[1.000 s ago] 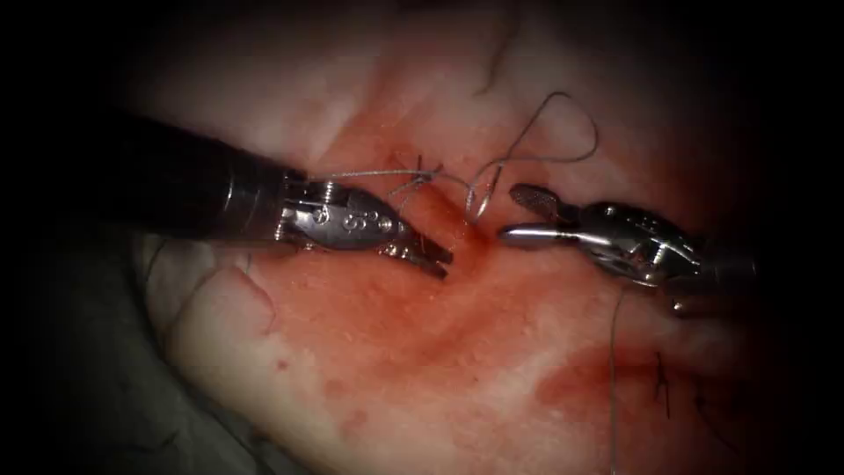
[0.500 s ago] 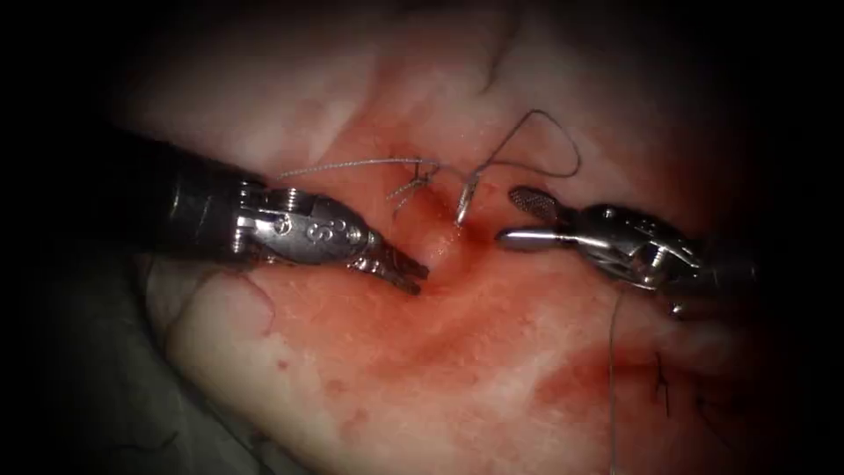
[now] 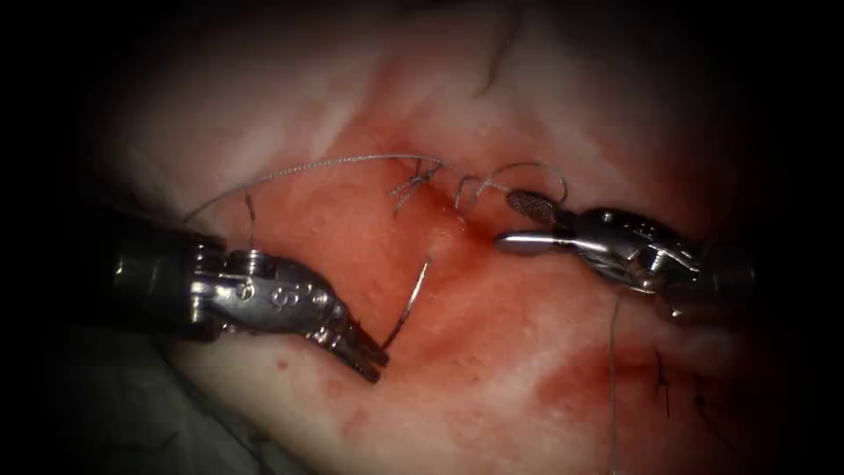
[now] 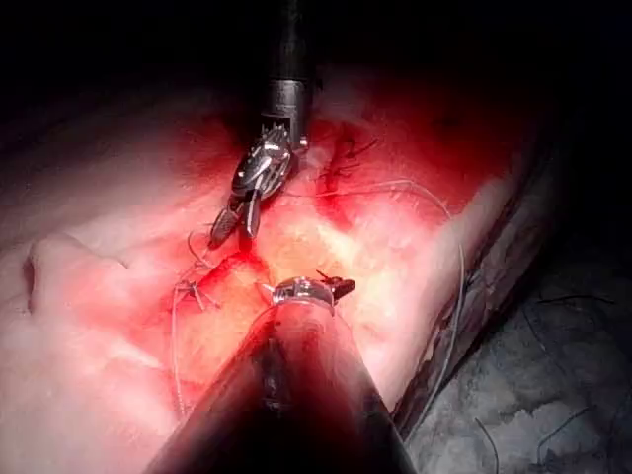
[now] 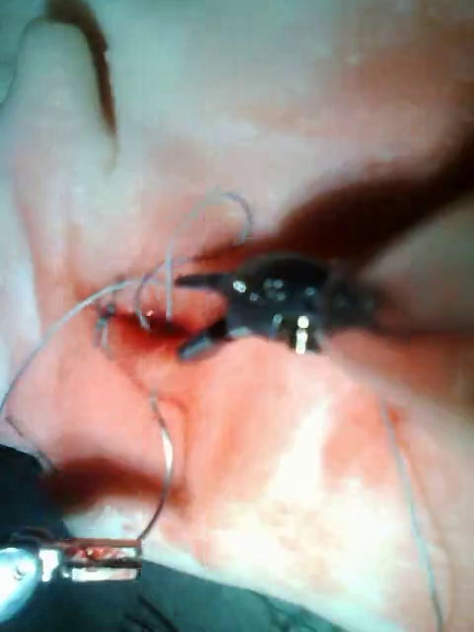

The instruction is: Wound Closure

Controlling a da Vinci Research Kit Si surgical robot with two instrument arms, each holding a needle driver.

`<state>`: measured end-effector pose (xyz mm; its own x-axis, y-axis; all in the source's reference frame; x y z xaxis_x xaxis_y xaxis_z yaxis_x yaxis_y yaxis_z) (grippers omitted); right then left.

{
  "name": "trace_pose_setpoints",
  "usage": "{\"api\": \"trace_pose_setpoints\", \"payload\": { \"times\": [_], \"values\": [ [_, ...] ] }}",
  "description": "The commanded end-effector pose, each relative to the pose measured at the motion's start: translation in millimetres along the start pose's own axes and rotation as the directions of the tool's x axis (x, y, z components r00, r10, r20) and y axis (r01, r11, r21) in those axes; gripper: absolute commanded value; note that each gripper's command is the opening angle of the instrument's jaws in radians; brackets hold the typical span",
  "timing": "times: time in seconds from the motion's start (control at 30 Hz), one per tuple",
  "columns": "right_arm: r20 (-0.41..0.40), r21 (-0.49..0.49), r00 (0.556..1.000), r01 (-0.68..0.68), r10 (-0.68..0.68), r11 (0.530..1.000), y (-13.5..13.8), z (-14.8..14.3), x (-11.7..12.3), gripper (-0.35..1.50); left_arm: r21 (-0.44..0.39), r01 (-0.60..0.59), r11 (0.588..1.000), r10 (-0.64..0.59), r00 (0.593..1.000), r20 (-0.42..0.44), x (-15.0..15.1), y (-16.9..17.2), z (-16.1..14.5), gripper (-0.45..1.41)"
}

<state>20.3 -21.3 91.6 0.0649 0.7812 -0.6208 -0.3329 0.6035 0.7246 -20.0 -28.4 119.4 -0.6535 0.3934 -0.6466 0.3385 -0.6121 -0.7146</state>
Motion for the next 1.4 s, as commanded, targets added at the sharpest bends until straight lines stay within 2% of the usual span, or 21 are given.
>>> {"api": "trace_pose_setpoints", "payload": {
  "times": [0.03, 0.2, 0.3, 0.37, 0.43, 0.47, 0.7, 0.9, 1.0, 1.27, 1.4],
  "values": [
    [0.001, 0.003, 1.000, -0.002, 0.002, 1.000, -0.3, 0.6, -0.8, 0.95, -0.011, 0.014, 1.000, -0.014, 1.000, 0.002, -0.5, 0.1, 0.6, -0.45],
    [0.001, 0.002, 1.000, -0.026, 0.026, 1.000, -0.6, 0.6, -0.9, 0.93, -0.042, 0.018, 0.999, -0.017, 1.000, 0.024, -1.3, 1.5, -0.4, -0.45],
    [0.009, 0.025, 1.000, -0.028, 0.028, 0.999, -0.9, 0.3, -0.7, 0.95, -0.050, 0.015, 0.999, -0.014, 1.000, 0.019, -0.7, 1.9, -1.4, -0.45],
    [0.014, 0.037, 0.999, -0.033, 0.033, 0.999, -1.2, 0.0, -0.3, 0.98, -0.025, 0.011, 1.000, -0.010, 1.000, 0.010, 0.1, 1.9, -2.3, -0.45],
    [0.014, 0.042, 1.000, -0.003, 0.002, 0.999, -1.5, -0.2, 0.2, 1.16, 0.005, -0.031, 1.000, 0.031, 1.000, -0.001, 1.3, 2.1, -3.5, -0.45],
    [0.016, 0.050, 1.000, 0.017, -0.018, 0.999, -1.8, -0.4, 0.5, 1.18, 0.020, -0.044, 0.999, 0.044, 0.999, -0.005, 1.8, 2.2, -3.9, -0.45],
    [0.033, 0.153, 0.993, 0.105, -0.111, 0.983, -5.1, -0.5, 1.3, 1.00, 0.149, -0.199, 0.969, 0.201, 0.980, -0.003, 6.2, 2.9, -6.9, -0.45],
    [0.115, 0.118, 0.977, 0.165, -0.179, 0.979, -7.2, -0.4, 2.0, 1.00, 0.269, -0.308, 0.913, 0.323, 0.946, -0.016, 9.9, 3.4, -9.8, -0.45],
    [0.117, 0.094, 0.976, 0.174, -0.185, 0.980, -7.4, -0.4, 2.5, 1.00, 0.325, -0.336, 0.884, 0.362, 0.932, -0.022, 11.3, 3.5, -11.2, -0.45],
    [0.118, 0.001, 0.973, 0.201, -0.200, 0.980, -7.5, 1.3, 2.7, 0.93, 0.480, -0.420, 0.770, 0.489, 0.872, -0.022, 14.6, 3.4, -14.2, -0.45],
    [0.148, -0.022, 0.964, 0.228, -0.222, 0.973, -7.8, 2.8, 2.2, 0.88, 0.531, -0.415, 0.739, 0.507, 0.861, -0.033, 15.6, 3.7, -14.9, -0.45]
  ]
}}
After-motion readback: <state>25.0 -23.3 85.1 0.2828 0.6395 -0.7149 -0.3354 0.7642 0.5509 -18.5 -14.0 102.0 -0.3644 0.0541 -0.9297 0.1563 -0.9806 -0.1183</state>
